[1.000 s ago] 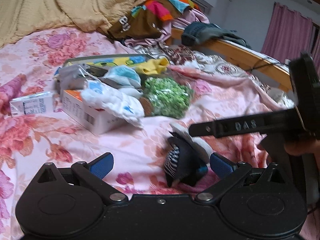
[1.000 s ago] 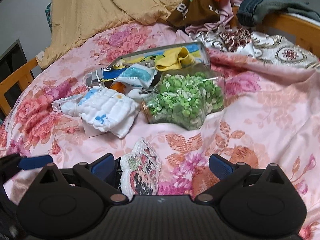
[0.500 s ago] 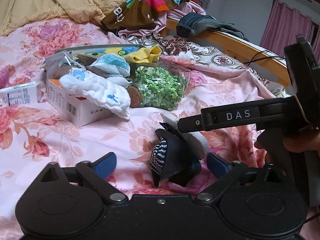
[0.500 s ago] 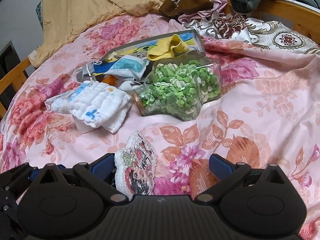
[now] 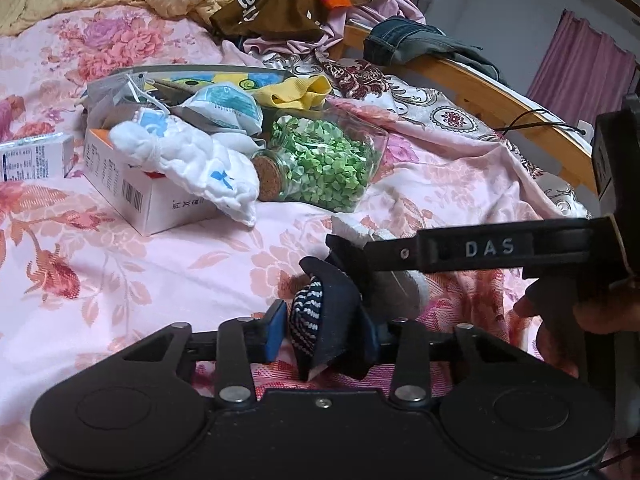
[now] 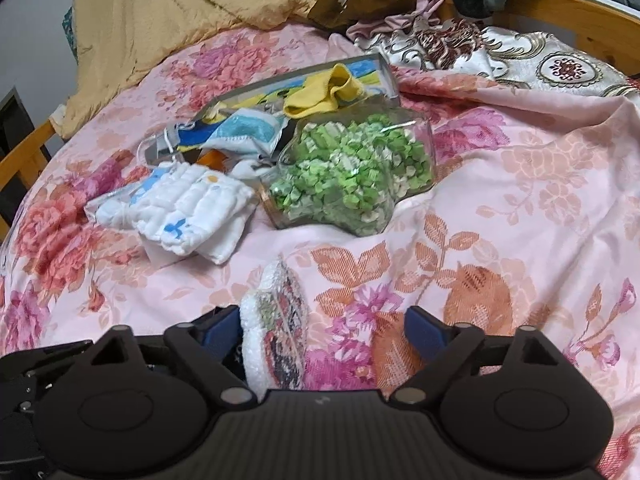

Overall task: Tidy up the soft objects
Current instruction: 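Grasp the black striped sock with the left tool while the right tool grasps the white fuzzy sock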

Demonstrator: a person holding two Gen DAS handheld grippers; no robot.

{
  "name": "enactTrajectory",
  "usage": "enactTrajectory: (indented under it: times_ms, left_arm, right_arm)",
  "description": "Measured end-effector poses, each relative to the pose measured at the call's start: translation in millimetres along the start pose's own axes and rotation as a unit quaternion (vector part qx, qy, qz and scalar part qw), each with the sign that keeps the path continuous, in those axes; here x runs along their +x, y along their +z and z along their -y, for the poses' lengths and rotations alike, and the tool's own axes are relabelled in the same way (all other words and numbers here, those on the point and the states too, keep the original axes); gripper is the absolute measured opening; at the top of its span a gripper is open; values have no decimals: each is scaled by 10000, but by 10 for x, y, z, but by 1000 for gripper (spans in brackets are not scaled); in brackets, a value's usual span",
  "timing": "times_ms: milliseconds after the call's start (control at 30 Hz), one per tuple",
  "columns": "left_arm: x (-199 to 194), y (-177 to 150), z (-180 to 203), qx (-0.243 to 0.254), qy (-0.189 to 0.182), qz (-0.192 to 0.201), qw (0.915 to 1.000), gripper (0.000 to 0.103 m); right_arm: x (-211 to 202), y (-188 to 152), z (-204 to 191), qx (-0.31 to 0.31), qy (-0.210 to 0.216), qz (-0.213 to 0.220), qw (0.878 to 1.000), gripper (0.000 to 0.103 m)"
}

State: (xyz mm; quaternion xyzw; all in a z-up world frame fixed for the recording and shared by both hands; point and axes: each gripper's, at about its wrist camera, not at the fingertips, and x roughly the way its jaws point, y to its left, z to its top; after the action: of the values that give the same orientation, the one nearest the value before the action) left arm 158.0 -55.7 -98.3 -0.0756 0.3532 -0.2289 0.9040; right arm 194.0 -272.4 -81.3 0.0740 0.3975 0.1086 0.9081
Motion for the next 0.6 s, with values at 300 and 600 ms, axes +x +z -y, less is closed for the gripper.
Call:
enactTrajectory:
  times_ms: [300,600]
  left_arm:
    - [27,32,-48,-272,126,-131,9995,9]
    - [-6,24,1,-236,206,-103,9995,5]
  right_arm:
    - [19,-14,-34,-73,35,-71,9999,51]
    - [-2,-16,-38,-96,179,-77,9998,17]
